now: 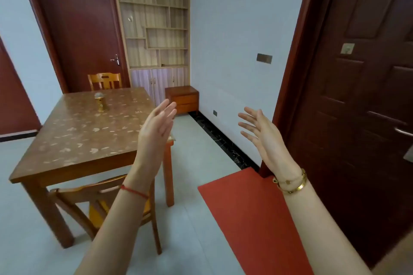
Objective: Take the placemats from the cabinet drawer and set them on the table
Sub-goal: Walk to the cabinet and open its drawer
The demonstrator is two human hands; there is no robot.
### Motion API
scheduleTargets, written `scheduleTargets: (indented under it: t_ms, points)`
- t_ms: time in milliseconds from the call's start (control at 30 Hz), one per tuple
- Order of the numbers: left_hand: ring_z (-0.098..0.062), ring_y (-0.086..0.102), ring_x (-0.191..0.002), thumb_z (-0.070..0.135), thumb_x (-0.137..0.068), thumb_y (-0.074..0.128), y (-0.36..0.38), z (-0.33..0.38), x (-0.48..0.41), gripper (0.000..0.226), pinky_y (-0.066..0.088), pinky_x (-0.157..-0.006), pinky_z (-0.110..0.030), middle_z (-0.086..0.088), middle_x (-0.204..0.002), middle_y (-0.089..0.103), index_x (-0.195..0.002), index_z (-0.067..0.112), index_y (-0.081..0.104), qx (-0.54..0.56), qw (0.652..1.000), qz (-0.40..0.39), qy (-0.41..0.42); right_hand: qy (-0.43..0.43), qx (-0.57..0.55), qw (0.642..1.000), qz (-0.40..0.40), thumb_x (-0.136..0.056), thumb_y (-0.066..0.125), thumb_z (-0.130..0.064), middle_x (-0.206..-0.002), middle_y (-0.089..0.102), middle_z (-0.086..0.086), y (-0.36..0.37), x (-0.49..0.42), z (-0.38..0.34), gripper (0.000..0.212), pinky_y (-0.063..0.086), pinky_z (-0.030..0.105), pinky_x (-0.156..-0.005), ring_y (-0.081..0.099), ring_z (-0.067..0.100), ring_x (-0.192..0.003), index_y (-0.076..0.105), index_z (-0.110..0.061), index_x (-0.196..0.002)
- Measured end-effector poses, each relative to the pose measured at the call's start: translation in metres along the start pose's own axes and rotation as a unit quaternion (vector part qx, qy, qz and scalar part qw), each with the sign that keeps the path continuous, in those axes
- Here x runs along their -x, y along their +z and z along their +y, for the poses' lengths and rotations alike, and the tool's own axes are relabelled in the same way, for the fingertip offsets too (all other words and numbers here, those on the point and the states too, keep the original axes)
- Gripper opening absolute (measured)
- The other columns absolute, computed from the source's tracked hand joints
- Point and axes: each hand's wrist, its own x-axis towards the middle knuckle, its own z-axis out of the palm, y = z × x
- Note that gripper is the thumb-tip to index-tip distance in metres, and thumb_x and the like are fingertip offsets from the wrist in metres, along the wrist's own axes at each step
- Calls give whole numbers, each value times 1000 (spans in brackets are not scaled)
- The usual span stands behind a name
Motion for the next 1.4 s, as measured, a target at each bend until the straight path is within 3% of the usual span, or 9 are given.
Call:
scheduleTargets:
  t_ms: [267,567,933,1400]
  points:
    - [-12,51,-134,38,-93,43,28,-60,-41,58,30,-120,-41,2,-144,55,-148,17,41,-36,998,26,-38,25,-27,999,0,-101,35,-44,-130,62,0,-43,-54,34,48,44,42,-107,58,17,-120,52,-15,-135]
    - [-13,54,-131,29,-102,37,23,-135,-110,46,32,-119,-40,0,-141,59,-145,16,45,-3,996,72,-61,60,-33,998,-6,-101,35,-43,-130,62,1,-60,-143,92,47,45,41,-106,59,16,-119,54,-15,-134]
    - [-14,54,-131,30,-99,40,11,-229,-263,49,33,-118,-38,-1,-142,58,-145,15,44,16,992,90,-85,85,-40,995,-22,-100,36,-44,-130,62,0,-63,-314,154,48,43,42,-107,59,16,-120,55,-16,-134]
    - [-13,56,-130,29,-99,40,14,-339,-434,49,33,-118,-38,-1,-141,59,-145,14,45,37,988,80,-124,116,-44,992,13,-101,35,-45,-129,63,-1,-84,-495,226,48,43,40,-107,59,14,-120,56,-17,-132]
